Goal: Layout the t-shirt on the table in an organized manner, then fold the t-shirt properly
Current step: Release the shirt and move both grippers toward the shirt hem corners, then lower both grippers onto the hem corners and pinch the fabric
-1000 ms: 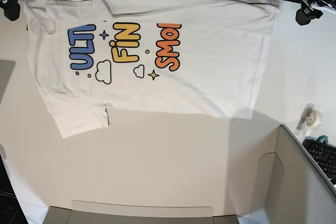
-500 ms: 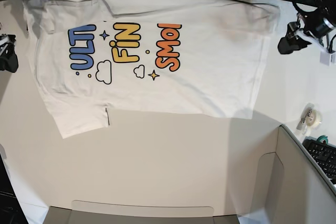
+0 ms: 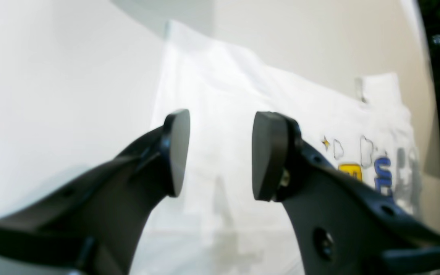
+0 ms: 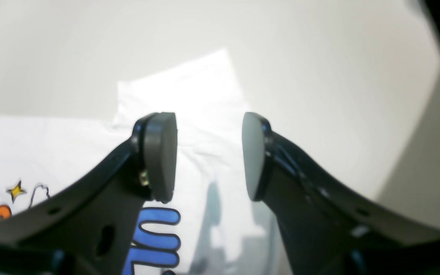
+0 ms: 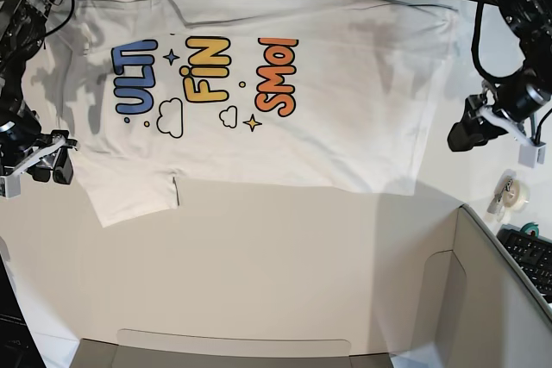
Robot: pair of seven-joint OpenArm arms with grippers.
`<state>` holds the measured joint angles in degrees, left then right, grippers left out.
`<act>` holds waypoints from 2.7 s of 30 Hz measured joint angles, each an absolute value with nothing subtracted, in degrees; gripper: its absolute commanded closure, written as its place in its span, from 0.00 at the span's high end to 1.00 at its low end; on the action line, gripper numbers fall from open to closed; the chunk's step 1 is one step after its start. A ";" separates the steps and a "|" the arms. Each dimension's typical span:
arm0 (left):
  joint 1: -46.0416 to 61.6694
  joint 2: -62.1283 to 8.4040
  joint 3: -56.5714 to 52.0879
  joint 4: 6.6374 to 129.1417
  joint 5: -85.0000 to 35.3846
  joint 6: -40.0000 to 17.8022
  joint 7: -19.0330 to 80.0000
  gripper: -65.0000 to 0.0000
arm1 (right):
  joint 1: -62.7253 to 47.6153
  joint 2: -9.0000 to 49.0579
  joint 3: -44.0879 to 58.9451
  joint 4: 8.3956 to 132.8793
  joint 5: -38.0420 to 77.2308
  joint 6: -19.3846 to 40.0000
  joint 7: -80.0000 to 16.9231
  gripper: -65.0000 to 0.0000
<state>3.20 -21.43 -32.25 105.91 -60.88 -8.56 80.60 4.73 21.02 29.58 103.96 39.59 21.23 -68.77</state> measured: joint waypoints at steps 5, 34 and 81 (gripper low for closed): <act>-2.07 -21.12 -27.97 94.63 -56.71 -8.51 78.78 0.41 | 9.50 20.10 28.49 94.70 39.40 27.64 -68.60 0.40; -16.73 -23.55 -11.40 53.78 -58.78 -9.06 53.41 0.41 | 13.19 20.27 28.73 86.50 38.92 31.64 -68.55 0.40; -20.36 -24.62 7.03 51.75 -60.23 -10.13 47.66 0.29 | 12.99 19.97 28.73 86.50 38.89 31.70 -68.55 0.40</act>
<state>-20.36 -24.62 7.03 51.75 -60.23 -10.13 47.66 12.99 19.97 28.73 86.50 38.89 31.70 -68.55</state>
